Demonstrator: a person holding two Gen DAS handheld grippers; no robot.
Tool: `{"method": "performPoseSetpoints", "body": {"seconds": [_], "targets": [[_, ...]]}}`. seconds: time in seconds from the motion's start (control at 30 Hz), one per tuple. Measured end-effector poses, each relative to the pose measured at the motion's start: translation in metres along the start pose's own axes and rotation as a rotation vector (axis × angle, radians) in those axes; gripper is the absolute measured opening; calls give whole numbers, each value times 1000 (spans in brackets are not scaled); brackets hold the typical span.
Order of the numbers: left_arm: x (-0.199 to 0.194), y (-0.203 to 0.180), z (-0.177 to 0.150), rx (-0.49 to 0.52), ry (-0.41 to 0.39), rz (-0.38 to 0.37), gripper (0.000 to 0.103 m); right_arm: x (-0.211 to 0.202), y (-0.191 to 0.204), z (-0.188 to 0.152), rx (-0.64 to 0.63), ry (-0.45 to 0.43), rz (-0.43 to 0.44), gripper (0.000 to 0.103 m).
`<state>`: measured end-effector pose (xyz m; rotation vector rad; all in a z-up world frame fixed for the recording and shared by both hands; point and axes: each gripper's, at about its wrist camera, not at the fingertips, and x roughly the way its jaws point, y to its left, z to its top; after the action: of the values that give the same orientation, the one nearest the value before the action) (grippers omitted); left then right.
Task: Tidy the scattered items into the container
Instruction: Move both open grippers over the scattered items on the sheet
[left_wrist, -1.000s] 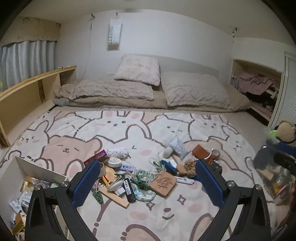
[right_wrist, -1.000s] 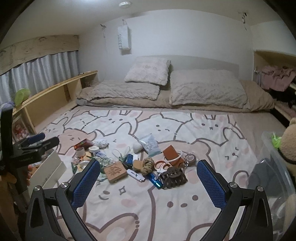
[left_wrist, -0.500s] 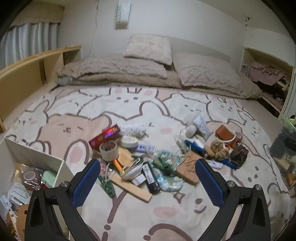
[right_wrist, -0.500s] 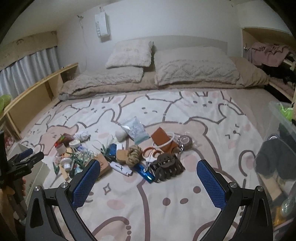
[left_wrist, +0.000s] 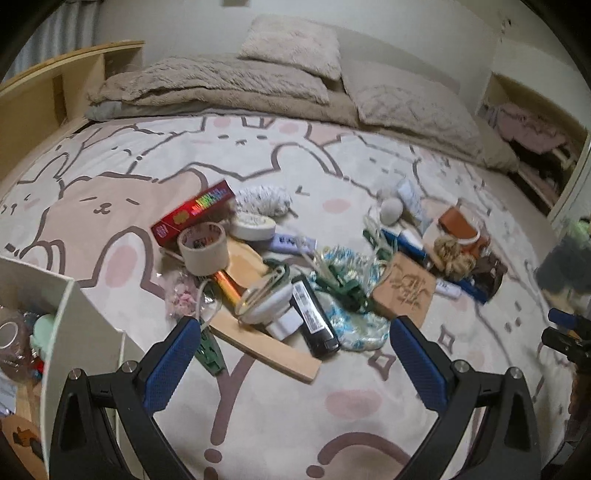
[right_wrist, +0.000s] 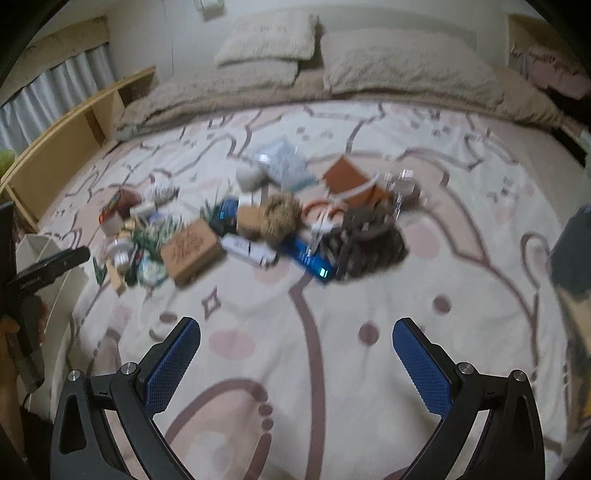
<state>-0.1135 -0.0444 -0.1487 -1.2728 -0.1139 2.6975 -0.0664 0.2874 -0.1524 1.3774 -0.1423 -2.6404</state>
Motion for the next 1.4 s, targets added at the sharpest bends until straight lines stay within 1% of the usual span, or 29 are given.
{"method": "performPoseSetpoints", "body": {"seconds": [0.1, 0.17, 0.23, 0.37, 0.43, 0.5, 0.6, 0.7, 0.77, 0.83, 0.93, 1.07, 1.23, 1.4], "targets": [[12, -2, -2, 41, 38, 14, 103, 11, -1, -9, -2, 43, 0, 103], [22, -4, -4, 67, 67, 36, 103, 17, -2, -14, -4, 64, -6, 103], [29, -3, -6, 72, 89, 54, 103, 22, -5, -18, 7, 83, -5, 103], [44, -3, -9, 92, 132, 84, 103, 33, -12, -32, 70, 150, 35, 103], [50, -3, -9, 105, 143, 91, 103, 38, -13, -39, 71, 174, 43, 103], [54, -1, -8, 108, 142, 117, 103, 42, -13, -47, 63, 193, 46, 103], [58, 3, -3, 94, 141, 108, 103, 40, -10, -54, 31, 169, 38, 103], [62, 9, 0, 79, 152, 112, 103, 40, -9, -56, 9, 164, 28, 103], [68, 15, 1, 76, 177, 131, 103, 41, -9, -58, 6, 161, 21, 103], [71, 21, 3, 67, 186, 144, 103, 42, -8, -59, 4, 159, 12, 103], [75, 26, 7, 35, 199, 117, 103, 44, -4, -62, -24, 158, -6, 103], [78, 23, 8, 49, 209, 96, 103, 47, 2, -67, -84, 154, -37, 103], [77, 22, 7, 54, 215, 65, 103, 48, 1, -66, -78, 165, -43, 103], [78, 10, 2, 98, 239, 19, 103, 47, 1, -67, -79, 167, -47, 103]]}}
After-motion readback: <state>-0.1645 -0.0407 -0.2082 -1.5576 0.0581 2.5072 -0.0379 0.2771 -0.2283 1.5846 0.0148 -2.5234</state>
